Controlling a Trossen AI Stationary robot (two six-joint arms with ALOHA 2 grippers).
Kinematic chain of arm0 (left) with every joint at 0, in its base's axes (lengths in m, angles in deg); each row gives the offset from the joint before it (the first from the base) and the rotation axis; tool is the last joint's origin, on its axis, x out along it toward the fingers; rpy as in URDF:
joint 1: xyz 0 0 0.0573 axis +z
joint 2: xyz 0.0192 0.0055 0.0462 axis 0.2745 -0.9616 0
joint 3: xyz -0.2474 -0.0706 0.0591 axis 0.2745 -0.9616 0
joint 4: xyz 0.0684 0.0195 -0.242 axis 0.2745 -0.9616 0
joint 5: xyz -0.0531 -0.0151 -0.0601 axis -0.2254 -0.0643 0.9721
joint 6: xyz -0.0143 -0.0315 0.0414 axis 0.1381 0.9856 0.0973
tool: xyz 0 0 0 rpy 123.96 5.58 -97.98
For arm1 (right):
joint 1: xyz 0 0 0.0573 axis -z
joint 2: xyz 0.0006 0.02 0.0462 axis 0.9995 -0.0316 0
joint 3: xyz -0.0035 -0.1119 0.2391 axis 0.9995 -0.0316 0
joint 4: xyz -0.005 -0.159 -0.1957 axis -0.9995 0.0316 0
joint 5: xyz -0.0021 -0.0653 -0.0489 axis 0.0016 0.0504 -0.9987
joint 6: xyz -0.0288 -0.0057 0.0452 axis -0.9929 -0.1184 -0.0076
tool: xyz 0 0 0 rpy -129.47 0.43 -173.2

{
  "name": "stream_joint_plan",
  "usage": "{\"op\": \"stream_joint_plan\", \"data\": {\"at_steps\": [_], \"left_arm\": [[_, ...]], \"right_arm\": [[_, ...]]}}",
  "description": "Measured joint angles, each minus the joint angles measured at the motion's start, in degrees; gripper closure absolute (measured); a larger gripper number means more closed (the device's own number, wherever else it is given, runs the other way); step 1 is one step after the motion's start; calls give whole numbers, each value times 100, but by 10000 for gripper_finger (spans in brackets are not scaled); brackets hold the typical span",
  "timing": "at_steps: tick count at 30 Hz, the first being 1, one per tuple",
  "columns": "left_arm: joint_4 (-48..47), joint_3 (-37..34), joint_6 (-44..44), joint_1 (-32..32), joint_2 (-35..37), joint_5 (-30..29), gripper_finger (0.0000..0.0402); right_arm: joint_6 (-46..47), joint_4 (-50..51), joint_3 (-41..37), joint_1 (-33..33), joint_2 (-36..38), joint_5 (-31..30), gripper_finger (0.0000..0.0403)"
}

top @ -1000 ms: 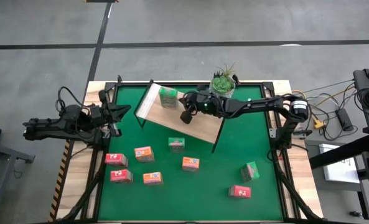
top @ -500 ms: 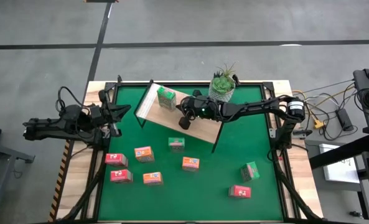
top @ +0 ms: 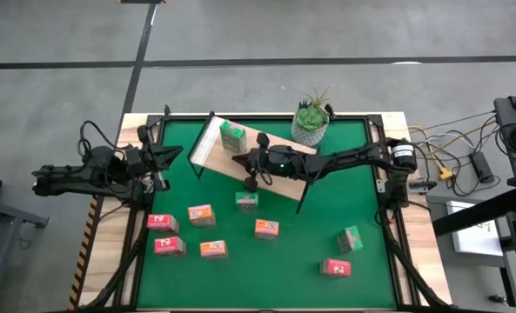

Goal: Stack cereal on shelf
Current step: Put the middle green cereal box on the shelf

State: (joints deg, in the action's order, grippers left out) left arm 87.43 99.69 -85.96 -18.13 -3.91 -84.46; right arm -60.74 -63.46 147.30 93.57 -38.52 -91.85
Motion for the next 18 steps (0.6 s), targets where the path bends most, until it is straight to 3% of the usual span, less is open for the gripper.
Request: {"op": "stream_joint_plan", "data": {"at_steps": [4,9,18], "left_arm": [[7,2,-8,0,-28,1,401],[18,2,-1,0,-50,1,401],[12,2,1,0,-47,1,401]], "right_arm": [[-179,231,540,-14,-482,-144,394],[-383,1149,1350,-27,-917,-1213,394],[-411,1571,1857,-14,-1189,-1445,394]]}}
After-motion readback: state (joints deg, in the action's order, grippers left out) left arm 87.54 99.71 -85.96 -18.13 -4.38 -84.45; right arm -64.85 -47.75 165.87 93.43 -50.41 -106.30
